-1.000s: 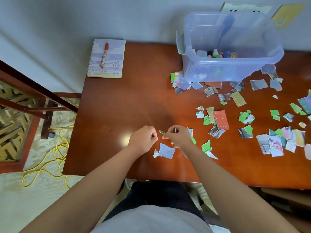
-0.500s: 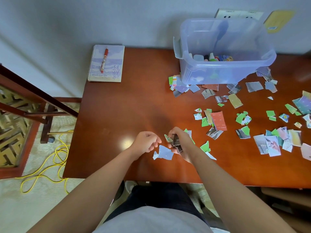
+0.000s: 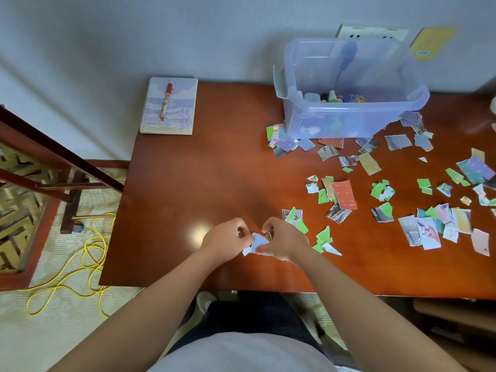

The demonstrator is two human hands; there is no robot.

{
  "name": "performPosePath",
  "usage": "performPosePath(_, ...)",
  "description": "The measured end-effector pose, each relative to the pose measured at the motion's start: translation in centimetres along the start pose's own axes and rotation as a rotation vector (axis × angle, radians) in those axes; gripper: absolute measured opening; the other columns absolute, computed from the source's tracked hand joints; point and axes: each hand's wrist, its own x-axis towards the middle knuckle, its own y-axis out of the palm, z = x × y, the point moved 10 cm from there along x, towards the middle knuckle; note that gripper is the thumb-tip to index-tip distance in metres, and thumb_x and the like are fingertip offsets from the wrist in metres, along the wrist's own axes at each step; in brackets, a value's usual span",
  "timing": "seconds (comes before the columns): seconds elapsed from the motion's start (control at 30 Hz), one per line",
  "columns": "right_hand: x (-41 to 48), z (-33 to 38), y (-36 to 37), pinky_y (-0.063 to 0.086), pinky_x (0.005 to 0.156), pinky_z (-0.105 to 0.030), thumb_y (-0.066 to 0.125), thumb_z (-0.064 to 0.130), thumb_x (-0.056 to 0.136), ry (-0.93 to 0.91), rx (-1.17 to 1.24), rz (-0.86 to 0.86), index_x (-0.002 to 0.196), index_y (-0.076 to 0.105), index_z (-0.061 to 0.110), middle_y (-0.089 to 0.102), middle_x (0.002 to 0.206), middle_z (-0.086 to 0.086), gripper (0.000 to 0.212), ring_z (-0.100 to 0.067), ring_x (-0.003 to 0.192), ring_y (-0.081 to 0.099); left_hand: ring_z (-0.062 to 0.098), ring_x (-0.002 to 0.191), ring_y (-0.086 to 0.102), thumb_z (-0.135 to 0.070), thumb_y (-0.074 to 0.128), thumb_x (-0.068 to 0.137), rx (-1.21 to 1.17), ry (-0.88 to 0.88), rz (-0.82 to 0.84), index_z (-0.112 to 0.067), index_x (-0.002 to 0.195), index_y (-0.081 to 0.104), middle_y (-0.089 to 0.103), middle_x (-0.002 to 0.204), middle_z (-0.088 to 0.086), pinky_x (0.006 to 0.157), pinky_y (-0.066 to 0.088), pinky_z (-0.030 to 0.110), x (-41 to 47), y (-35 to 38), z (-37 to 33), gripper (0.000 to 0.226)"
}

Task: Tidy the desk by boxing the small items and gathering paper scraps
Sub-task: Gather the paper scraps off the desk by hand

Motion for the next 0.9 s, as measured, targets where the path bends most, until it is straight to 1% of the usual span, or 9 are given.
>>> performPosePath(0.13,-0.3,0.5,0.9,0.048,0.065,-0.027,0.076,0.04,0.073,-0.043,-0.135,-0.014,0.107,0.046,0.029,0.06,0.087,0.008,0.046,-0.014,0.079,0.061,0.003,0.07,0.051,-0.038,0.064,0.079,0.081,0.095,0.04,-0.033,0.107,0.056,0.05,0.068,-0.018,0.059,0.033,0.023,-0.7,0.4,-0.1,0.029)
performPosePath(0.23,-0.3,0.6,1.0,0.048,0.06,-0.026,0.072,0.034,0.078,-0.042,-0.201,-0.074,0.108,0.045,0.028,0.061,0.089,0.005,0.041,-0.015,0.077,0.062,0.008,0.077,0.051,-0.039,0.065,0.079,0.148,0.119,0.069,-0.035,0.11,0.05,0.047,0.074,-0.017,0.063,0.035,0.025,-1.1,0.8,0.0,0.035)
performPosePath(0.33,-0.3,0.6,0.9,0.051,0.063,-0.028,0.064,0.031,0.085,-0.033,-0.243,-0.143,0.109,0.046,0.026,0.063,0.088,0.002,0.031,-0.019,0.078,0.063,0.01,0.082,0.053,-0.038,0.065,0.081,0.195,0.133,0.053,-0.035,0.111,0.05,0.049,0.081,-0.016,0.068,0.036,0.025,-1.2,1.0,0.2,0.034)
performPosePath(0.4,-0.4,0.6,0.8,0.054,0.065,-0.029,0.06,0.037,0.089,-0.03,-0.249,-0.185,0.106,0.05,0.025,0.063,0.084,0.003,0.023,-0.018,0.076,0.063,0.01,0.084,0.053,-0.037,0.064,0.083,0.217,0.142,0.033,-0.034,0.109,0.054,0.051,0.083,-0.015,0.069,0.036,0.025,-1.2,0.9,0.1,0.028)
performPosePath(0.5,-0.4,0.7,0.7,0.052,0.063,-0.028,0.054,0.047,0.092,-0.015,-0.25,-0.186,0.097,0.053,0.025,0.063,0.081,0.004,0.023,-0.016,0.075,0.062,0.012,0.087,0.055,-0.034,0.061,0.086,0.259,0.165,0.034,-0.03,0.105,0.06,0.053,0.082,-0.013,0.068,0.035,0.025,-1.2,1.1,-0.3,0.02)
performPosePath(0.63,-0.4,0.5,0.4,0.047,0.066,-0.026,0.059,0.043,0.089,0.013,-0.292,-0.119,0.087,0.055,0.026,0.062,0.087,0.006,0.017,-0.017,0.085,0.061,0.015,0.097,0.059,-0.029,0.057,0.088,0.289,0.204,0.023,-0.028,0.114,0.057,0.062,0.099,-0.009,0.072,0.039,0.025,-1.2,1.3,-0.9,0.026)
performPosePath(0.73,-0.7,-0.1,0.1,0.048,0.065,-0.025,0.058,0.04,0.089,0.053,-0.269,-0.121,0.086,0.056,0.026,0.062,0.085,0.005,0.014,-0.016,0.081,0.06,0.017,0.089,0.058,-0.025,0.055,0.089,0.285,0.232,0.026,-0.028,0.12,0.052,0.06,0.095,-0.008,0.073,0.042,0.027,-1.3,1.7,-1.1,0.03)
performPosePath(0.8,-0.9,-0.3,0.2,0.047,0.062,-0.023,0.057,0.037,0.087,0.067,-0.242,-0.116,0.083,0.054,0.026,0.06,0.08,0.005,0.013,-0.014,0.077,0.059,0.016,0.078,0.053,-0.023,0.053,0.091,0.305,0.255,0.029,-0.029,0.116,0.054,0.054,0.081,-0.009,0.066,0.038,0.027,-1.2,2.0,-1.3,0.027)
performPosePath(0.9,-1.2,-0.5,0.4,0.042,0.059,-0.022,0.057,0.04,0.086,0.082,-0.159,-0.103,0.071,0.047,0.027,0.058,0.077,0.006,0.022,-0.015,0.075,0.059,0.013,0.075,0.048,-0.023,0.052,0.092,0.358,0.289,0.031,-0.029,0.108,0.059,0.051,0.08,-0.011,0.064,0.032,0.025,-1.0,2.1,-1.4,0.019)
